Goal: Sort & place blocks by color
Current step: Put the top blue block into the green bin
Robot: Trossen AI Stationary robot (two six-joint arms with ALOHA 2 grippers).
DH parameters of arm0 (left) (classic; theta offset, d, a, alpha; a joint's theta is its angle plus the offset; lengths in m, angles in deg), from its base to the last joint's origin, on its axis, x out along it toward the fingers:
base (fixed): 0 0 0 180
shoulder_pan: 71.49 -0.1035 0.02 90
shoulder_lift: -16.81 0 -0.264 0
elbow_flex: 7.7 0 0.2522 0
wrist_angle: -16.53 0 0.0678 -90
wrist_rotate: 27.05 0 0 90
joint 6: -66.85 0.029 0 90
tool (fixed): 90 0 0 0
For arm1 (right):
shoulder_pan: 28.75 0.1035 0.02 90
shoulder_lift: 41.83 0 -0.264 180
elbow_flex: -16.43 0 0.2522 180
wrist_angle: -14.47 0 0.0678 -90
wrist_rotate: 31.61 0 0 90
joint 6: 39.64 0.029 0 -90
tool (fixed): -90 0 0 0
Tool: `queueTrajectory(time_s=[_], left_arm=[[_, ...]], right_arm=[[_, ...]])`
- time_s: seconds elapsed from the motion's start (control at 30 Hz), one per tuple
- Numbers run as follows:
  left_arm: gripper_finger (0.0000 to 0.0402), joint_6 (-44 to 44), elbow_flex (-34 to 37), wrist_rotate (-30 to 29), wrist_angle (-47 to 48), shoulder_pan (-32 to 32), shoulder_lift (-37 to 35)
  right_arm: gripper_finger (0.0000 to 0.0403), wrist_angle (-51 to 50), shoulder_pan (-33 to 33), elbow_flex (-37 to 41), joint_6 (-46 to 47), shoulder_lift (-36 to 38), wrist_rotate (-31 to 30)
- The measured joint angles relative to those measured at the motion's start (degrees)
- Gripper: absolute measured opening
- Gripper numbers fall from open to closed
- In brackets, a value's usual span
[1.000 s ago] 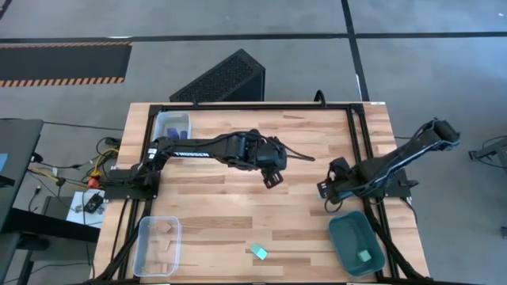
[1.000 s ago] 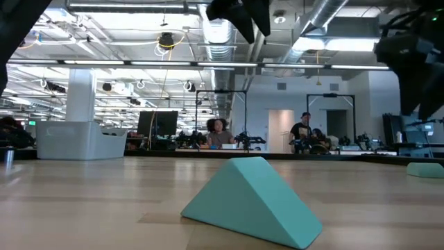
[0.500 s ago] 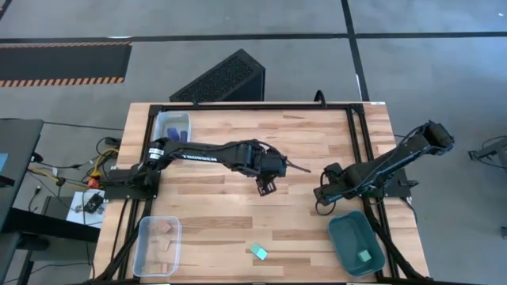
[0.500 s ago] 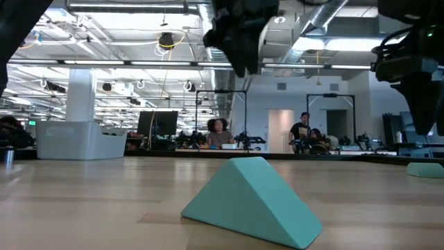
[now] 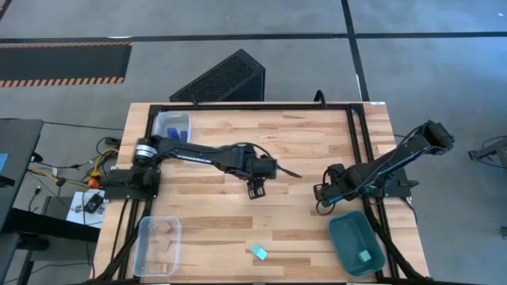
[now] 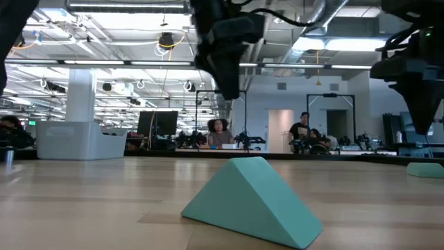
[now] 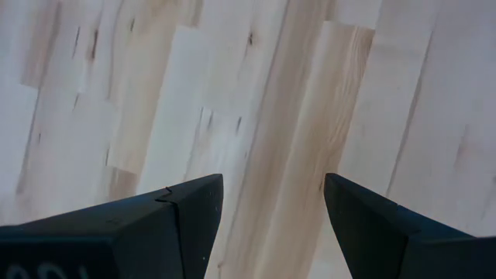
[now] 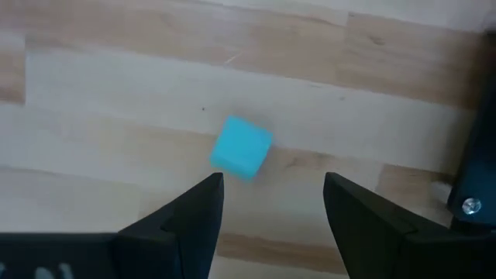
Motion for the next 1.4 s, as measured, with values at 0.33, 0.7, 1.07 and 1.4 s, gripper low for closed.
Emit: queueTrajectory(time_s=[0.33, 0.7, 1.07, 1.4], left_arm=[[0.0212, -4.44, 35.41, 13.47, -35.24, -4.70, -23.76], [0.0212, -5.77, 44.69, 9.52, -45.50, -1.52, -29.53], [0.0212, -0.39, 44.58, 11.18, -44.75, -3.08, -29.75], [0.0212, -1.36, 44.56, 17.83, -41.37, -5.22, -30.12]], right_arm=[[0.0245, 2.07, -4.37, 0.02, 4.95, -0.75, 2.25], [0.0244, 9.75, -9.05, 0.08, 1.93, -12.89, 8.35], [0.0209, 14.90, -11.27, -0.20, 1.01, -19.26, 11.23], [0.0110, 16.89, -9.65, -0.39, -1.62, -15.54, 3.82]])
